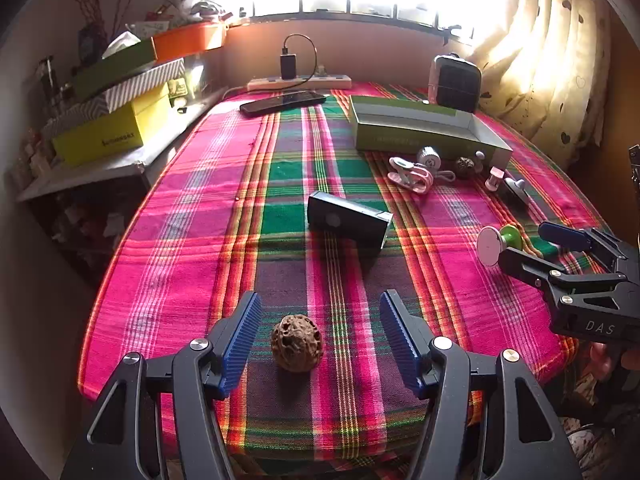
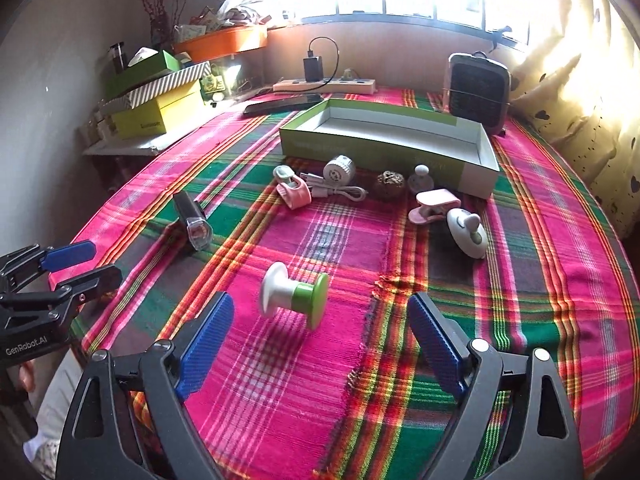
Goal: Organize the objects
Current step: 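Close the left tool on the walnut while the right tool grasps the white-green spool, then carry the walnut and spool with both tools over the open box tray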
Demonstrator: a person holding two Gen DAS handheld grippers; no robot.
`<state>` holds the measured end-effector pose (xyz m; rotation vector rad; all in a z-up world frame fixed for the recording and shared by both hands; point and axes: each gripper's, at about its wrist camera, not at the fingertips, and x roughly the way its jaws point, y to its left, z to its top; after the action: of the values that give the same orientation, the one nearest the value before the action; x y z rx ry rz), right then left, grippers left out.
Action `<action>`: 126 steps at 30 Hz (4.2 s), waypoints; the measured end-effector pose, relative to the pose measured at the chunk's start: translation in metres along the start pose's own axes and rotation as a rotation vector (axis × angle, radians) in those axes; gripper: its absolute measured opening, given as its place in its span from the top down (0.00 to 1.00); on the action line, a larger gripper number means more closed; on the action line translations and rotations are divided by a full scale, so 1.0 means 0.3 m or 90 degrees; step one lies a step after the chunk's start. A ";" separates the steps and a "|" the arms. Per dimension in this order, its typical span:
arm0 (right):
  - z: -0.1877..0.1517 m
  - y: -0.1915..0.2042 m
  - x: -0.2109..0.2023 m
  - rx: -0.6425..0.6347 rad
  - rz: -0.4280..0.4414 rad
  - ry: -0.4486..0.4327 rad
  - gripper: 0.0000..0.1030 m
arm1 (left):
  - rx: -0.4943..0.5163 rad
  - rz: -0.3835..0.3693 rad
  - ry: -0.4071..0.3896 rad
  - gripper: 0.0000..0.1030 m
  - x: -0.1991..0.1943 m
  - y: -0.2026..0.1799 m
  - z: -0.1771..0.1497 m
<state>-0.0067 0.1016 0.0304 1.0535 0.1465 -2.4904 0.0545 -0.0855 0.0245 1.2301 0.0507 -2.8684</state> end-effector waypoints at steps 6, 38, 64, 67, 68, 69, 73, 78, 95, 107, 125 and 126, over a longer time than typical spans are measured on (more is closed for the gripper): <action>0.000 0.014 0.019 -0.002 -0.006 0.006 0.17 | -0.016 -0.012 0.023 0.41 0.032 0.020 -0.022; 0.007 0.028 0.059 -0.006 -0.028 0.036 0.68 | -0.035 -0.008 0.035 0.73 0.057 0.070 -0.037; 0.136 -0.034 0.043 0.001 -0.051 -0.009 0.68 | 0.000 -0.087 -0.004 0.73 0.131 -0.013 0.221; 0.165 -0.047 0.050 0.003 -0.057 -0.016 0.68 | 0.007 -0.100 -0.009 0.73 0.152 -0.032 0.267; 0.175 -0.053 0.054 0.005 -0.057 -0.017 0.68 | 0.010 -0.099 -0.009 0.73 0.159 -0.039 0.282; 0.185 -0.060 0.059 0.008 -0.057 -0.018 0.68 | 0.015 -0.104 -0.011 0.73 0.165 -0.045 0.296; 0.218 -0.086 0.084 0.018 -0.058 -0.015 0.68 | 0.013 -0.119 -0.010 0.73 0.200 -0.060 0.351; 0.253 -0.104 0.108 0.017 -0.064 -0.015 0.68 | 0.023 -0.116 -0.017 0.73 0.229 -0.078 0.409; 0.354 -0.146 0.190 0.016 -0.075 -0.012 0.68 | 0.041 -0.099 -0.014 0.73 0.329 -0.106 0.537; 0.480 -0.195 0.231 0.042 -0.076 -0.022 0.68 | 0.061 -0.085 -0.033 0.73 0.375 -0.123 0.662; 0.593 -0.353 0.389 0.079 -0.110 0.030 0.68 | 0.077 -0.082 0.014 0.73 0.584 -0.189 0.789; 0.595 -0.362 0.401 0.080 -0.113 0.034 0.68 | 0.075 -0.082 0.022 0.73 0.601 -0.195 0.791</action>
<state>-0.2453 0.1118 0.0642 1.2069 0.1037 -2.6602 -0.2434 -0.0372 0.0586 1.3436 -0.0405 -2.9994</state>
